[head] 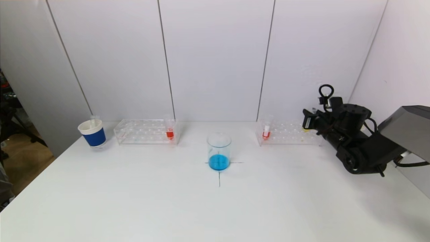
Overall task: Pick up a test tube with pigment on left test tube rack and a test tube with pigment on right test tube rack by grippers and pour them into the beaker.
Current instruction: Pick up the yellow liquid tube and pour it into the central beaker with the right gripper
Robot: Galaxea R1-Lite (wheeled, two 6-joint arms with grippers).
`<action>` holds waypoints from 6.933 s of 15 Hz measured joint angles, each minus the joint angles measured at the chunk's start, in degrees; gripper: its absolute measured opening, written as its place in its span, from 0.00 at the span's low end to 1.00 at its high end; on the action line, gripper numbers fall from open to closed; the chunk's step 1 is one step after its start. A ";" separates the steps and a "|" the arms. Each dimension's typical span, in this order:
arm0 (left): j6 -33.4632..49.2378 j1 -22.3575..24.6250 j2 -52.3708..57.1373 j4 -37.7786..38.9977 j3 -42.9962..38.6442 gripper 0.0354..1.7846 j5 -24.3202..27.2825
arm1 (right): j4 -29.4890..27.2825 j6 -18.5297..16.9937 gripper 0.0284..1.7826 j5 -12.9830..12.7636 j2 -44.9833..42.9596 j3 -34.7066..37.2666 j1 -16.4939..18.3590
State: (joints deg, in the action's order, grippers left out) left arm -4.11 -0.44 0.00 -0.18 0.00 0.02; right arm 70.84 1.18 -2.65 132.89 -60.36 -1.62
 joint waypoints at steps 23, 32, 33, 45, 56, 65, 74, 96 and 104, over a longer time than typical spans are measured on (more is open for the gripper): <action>-0.02 0.00 0.00 0.00 0.00 0.99 0.00 | -49.29 3.36 0.26 1.00 -20.54 -30.40 -8.33; -0.02 0.00 0.00 0.02 0.00 0.99 0.00 | -50.62 14.99 0.26 5.84 -17.74 -34.18 -21.83; 0.00 0.00 0.00 0.00 0.00 0.99 -0.02 | -50.88 15.46 0.26 5.89 -16.79 -35.38 -23.13; 0.15 0.00 0.00 0.00 0.00 0.99 -0.02 | -62.38 35.74 0.26 16.68 -10.75 -43.53 -28.20; 0.12 0.00 0.00 0.00 0.00 0.99 -0.02 | -70.40 53.44 0.26 24.05 -10.18 -45.54 -25.55; 0.10 0.00 0.00 0.00 0.00 0.99 -0.02 | -75.80 63.48 0.26 26.39 -8.80 -46.37 -23.95; 0.12 0.00 0.00 0.00 0.00 0.99 -0.02 | -78.25 72.50 0.26 28.68 -8.00 -47.20 -24.31; 0.17 0.00 0.00 0.00 0.00 0.99 -0.02 | -63.40 84.54 0.26 34.62 -3.27 -40.83 -24.31; 0.12 0.00 0.00 0.00 0.00 0.99 0.00 | -61.83 88.54 0.26 34.56 -2.43 -39.70 -24.20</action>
State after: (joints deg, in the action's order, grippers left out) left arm -3.99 -0.44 0.00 -0.18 0.00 0.02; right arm 9.01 89.72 31.91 130.46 -100.06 -25.82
